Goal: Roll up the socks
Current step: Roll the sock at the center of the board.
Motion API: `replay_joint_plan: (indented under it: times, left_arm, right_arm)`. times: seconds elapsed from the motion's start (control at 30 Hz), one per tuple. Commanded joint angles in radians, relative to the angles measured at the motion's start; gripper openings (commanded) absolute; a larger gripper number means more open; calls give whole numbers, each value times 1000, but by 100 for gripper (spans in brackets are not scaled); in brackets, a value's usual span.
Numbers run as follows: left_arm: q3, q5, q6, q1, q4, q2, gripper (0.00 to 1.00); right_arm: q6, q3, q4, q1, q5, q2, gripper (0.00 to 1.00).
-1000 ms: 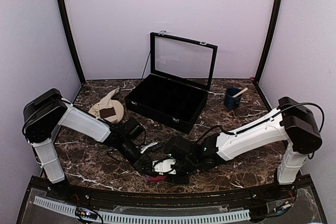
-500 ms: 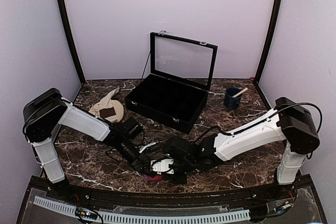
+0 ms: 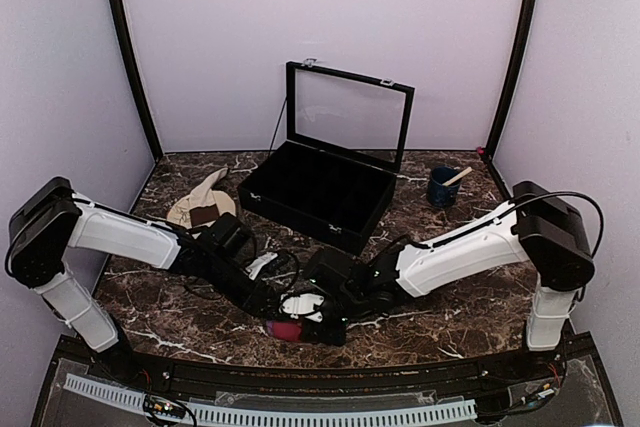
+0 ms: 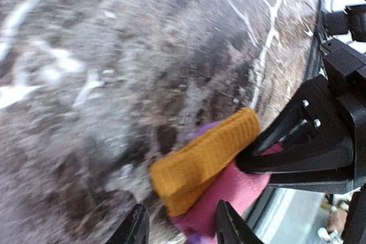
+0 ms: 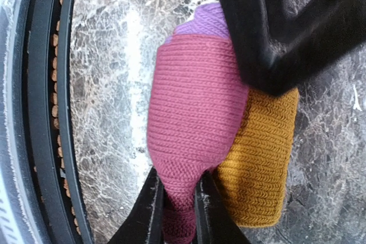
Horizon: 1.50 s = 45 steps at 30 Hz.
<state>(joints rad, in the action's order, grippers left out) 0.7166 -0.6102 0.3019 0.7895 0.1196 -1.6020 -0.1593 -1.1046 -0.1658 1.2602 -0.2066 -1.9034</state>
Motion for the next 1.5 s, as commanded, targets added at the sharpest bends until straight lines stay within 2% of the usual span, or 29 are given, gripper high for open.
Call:
replay_joint_plan:
  times: [0.0, 0.43, 0.6, 0.77, 1.17, 1.47]
  left_arm:
    - [-62, 150, 44, -7, -16, 95, 43]
    - [-234, 425, 154, 7, -63, 431, 44]
    - [-252, 511, 141, 83, -52, 511, 45]
    - [-231, 610, 104, 201, -29, 519, 45]
    - [-229, 640, 7, 316, -19, 565, 49]
    - [-114, 685, -100, 403, 24, 378, 51]
  right_arm:
    - [79, -5, -138, -28, -98, -74, 0]
    - [158, -162, -297, -93, -307, -182, 0]
    - [182, -201, -348, -135, -385, -208, 0]
    - [211, -237, -388, -178, -464, -235, 0]
    - [231, -326, -460, -232, -599, -324, 0]
    - [212, -407, -544, -250, -634, -372, 0]
